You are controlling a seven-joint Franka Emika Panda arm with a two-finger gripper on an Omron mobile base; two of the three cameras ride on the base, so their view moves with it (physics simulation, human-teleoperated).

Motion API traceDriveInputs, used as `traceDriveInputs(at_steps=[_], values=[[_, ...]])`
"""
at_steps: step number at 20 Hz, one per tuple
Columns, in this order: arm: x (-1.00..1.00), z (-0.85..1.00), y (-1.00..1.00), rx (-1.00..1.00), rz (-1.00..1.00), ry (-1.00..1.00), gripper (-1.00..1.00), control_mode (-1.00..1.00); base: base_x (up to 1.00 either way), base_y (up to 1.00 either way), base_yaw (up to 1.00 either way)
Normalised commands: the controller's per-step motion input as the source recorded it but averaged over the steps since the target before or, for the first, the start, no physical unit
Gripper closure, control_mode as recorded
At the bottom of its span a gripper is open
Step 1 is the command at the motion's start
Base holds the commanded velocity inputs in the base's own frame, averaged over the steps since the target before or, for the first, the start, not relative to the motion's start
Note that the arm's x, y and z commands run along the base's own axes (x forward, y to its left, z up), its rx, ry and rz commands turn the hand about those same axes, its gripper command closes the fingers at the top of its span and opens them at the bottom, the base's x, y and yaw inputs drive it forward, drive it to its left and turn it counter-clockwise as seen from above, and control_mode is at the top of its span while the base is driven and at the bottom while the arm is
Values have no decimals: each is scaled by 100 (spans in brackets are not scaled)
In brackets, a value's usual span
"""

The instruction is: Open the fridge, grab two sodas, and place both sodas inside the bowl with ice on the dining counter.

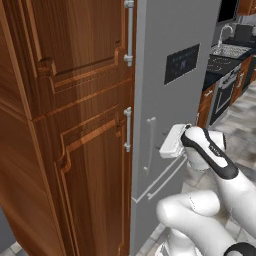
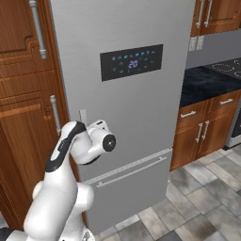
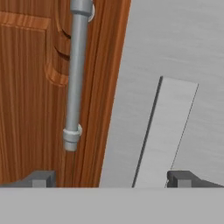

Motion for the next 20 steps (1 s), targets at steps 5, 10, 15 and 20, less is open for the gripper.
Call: traceDriveInputs(at_steps=[5, 10, 15, 20], values=[[19, 0, 9, 5, 0, 3, -100, -100, 0, 0, 0], [26, 0, -12, 6, -6, 2, -100, -100, 0, 0, 0], [35, 0, -3, 3, -9, 6, -100, -100, 0, 0, 0], [21, -5, 0, 1, -6, 5, -100, -100, 0, 0, 0]])
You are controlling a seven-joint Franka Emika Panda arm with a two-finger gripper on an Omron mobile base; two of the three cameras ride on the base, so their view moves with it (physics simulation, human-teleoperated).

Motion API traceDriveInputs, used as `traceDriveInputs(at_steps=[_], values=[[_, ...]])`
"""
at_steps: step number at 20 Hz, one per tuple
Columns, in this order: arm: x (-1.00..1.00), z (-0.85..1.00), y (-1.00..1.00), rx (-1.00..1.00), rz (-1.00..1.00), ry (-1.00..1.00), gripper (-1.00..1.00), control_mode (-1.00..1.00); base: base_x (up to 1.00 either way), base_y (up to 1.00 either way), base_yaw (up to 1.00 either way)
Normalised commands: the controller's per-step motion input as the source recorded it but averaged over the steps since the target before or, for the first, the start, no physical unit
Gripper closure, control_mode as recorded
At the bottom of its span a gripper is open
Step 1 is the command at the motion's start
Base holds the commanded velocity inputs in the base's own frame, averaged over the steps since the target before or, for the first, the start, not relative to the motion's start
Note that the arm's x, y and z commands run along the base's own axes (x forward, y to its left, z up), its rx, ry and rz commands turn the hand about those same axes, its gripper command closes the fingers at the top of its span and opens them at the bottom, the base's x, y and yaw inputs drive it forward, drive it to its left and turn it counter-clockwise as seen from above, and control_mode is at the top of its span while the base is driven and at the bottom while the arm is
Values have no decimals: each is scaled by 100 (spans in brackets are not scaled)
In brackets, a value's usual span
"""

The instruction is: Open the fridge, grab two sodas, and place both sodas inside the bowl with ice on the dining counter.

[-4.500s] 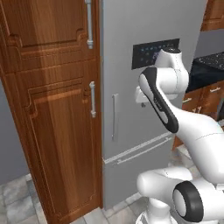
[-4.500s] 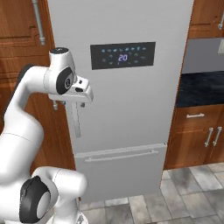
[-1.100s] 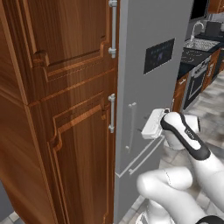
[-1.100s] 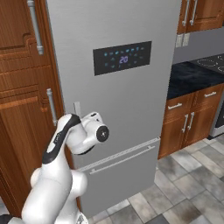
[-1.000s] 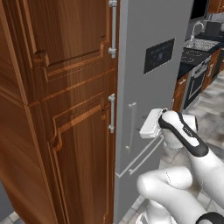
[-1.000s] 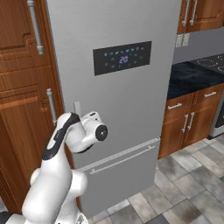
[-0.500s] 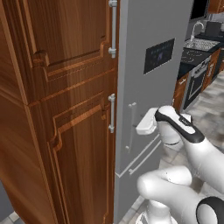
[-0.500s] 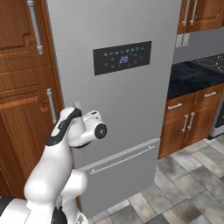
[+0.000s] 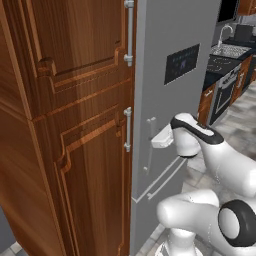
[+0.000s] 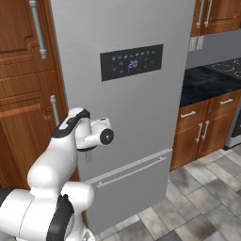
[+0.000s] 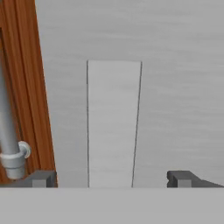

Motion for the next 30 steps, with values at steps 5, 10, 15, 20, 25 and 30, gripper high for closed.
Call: traceDriveInputs(at_steps=[5, 10, 15, 20, 25, 30], values=[[12, -11, 2, 0, -3, 5, 100, -100, 0, 0, 0], [12, -9, 5, 0, -1, 8, 100, -100, 0, 0, 0], [2, -2, 2, 0, -1, 8, 100, -100, 0, 0, 0], [-39, 0, -31, 0, -9, 4, 100, -100, 0, 0, 0], [-80, 6, -66, 3, -8, 0, 100, -100, 0, 0, 0], [-76, 11, -94, 13, -5, 4, 100, -100, 0, 0, 0]])
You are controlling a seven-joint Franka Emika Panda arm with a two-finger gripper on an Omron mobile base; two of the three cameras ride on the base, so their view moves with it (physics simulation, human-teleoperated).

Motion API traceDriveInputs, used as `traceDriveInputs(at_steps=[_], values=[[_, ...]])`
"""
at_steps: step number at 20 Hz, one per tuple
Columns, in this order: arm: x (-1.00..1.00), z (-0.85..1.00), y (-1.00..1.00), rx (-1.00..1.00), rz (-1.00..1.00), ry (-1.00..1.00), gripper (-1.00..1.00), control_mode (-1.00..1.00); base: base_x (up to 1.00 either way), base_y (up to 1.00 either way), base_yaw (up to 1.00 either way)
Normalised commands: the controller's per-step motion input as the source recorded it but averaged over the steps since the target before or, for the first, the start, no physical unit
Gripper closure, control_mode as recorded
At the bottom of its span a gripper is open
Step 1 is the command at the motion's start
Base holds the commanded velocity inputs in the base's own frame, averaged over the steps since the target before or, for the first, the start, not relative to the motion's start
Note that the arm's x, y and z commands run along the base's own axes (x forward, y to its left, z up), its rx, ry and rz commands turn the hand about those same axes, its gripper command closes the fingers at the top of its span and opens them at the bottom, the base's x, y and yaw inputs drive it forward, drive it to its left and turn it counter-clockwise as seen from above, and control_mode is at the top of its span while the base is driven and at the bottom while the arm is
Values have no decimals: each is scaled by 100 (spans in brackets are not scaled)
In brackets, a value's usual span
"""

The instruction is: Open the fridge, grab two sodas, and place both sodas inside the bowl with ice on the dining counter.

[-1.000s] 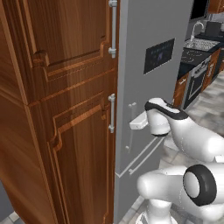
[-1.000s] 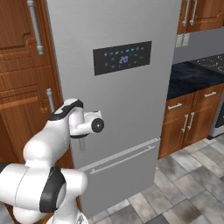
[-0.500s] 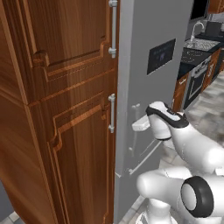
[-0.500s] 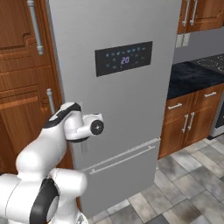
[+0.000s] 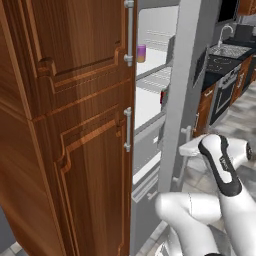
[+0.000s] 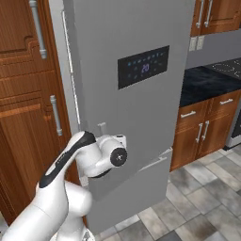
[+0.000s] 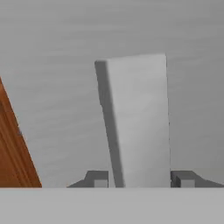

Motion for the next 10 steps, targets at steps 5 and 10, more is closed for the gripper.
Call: traceDriveInputs(at_steps=[5, 10], values=[[-47, 2, -91, 15, -2, 13, -100, -100, 0, 0, 0], [-3, -7, -24, 1, -2, 8, -100, -100, 0, 0, 0]])
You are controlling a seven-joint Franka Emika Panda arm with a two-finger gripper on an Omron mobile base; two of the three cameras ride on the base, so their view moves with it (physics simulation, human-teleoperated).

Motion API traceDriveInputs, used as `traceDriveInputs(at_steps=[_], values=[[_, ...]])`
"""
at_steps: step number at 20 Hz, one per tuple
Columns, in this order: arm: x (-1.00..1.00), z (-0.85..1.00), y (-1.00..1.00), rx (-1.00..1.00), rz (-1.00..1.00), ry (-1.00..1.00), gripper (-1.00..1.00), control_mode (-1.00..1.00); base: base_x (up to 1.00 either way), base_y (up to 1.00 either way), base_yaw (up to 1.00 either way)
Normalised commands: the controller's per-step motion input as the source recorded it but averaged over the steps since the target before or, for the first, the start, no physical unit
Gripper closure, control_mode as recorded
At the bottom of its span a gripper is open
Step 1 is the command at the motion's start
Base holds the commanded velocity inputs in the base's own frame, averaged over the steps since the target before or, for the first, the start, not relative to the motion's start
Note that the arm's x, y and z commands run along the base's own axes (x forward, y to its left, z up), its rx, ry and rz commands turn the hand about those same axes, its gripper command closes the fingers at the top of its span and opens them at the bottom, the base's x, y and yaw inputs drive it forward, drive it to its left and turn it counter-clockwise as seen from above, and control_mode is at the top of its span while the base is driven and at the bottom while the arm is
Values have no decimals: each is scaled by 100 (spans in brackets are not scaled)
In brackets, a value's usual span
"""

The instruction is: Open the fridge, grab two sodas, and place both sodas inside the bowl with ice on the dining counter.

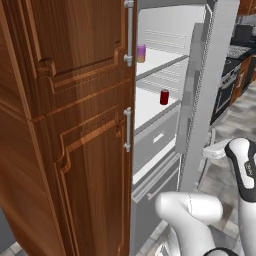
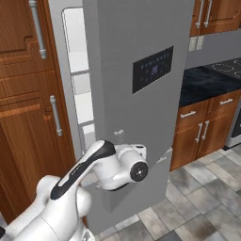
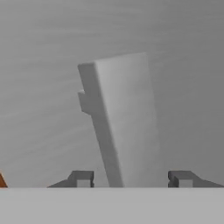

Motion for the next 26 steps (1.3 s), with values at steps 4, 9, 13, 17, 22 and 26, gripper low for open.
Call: traceDriveInputs(at_steps=[4, 9, 13, 17, 22, 26], values=[[-2, 23, -63, 0, 4, 0, -100, -100, 0, 0, 0], [-47, 7, -44, 0, 3, -10, -100, -100, 0, 0, 0], [-85, 21, -3, -5, 0, -17, -100, -100, 0, 0, 0], [-81, 72, 47, -18, 0, -20, -100, -100, 0, 0, 0], [-27, 99, 85, -31, 0, -19, -100, -100, 0, 0, 0], [-2, 99, 93, -39, -9, -16, -100, -100, 0, 0, 0]])
